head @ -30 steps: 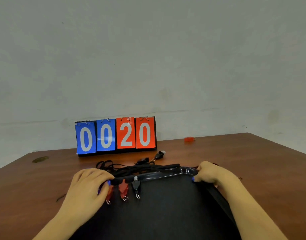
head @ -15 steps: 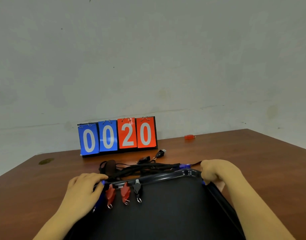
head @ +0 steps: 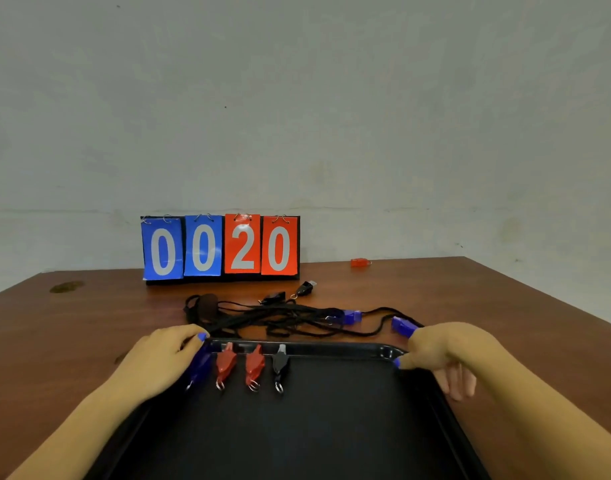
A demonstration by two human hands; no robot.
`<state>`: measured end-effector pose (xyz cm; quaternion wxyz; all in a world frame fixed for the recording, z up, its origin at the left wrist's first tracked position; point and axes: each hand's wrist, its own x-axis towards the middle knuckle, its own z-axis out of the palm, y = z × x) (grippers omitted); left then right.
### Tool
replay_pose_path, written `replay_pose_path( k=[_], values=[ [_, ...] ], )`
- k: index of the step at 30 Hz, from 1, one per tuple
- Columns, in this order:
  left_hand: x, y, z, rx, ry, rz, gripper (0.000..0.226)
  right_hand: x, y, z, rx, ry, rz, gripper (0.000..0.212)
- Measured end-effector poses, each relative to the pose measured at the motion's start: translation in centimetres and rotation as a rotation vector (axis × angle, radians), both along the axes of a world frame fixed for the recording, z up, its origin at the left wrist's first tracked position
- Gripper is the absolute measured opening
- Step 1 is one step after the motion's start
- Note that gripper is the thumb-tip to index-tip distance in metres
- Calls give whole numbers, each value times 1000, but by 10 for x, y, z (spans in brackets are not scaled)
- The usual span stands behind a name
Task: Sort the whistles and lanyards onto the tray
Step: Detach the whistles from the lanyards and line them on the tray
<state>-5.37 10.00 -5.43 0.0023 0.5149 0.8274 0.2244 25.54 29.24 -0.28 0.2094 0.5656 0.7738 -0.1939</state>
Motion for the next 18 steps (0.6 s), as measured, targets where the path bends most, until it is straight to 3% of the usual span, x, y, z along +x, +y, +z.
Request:
replay_pose_path(
  k=[5,8,10,14,18],
  values=[
    [-3,-1,2,16,-89,-1,17,-17,-3,-2,112,51,97,25],
    [-5,-1,-1,54,-182,13,17,-30,10,-6,44,210,76,11],
    [-9,1,-3,73,-247,34,19,-40,18,-5,-41,322,11,26],
    [-15,3,-5,83,-358,43,27,-61,25,-3,-111,335,-27,76],
    [-18,4,-7,70,-396,39,28,-80,30,2,-219,266,-17,78]
  ],
)
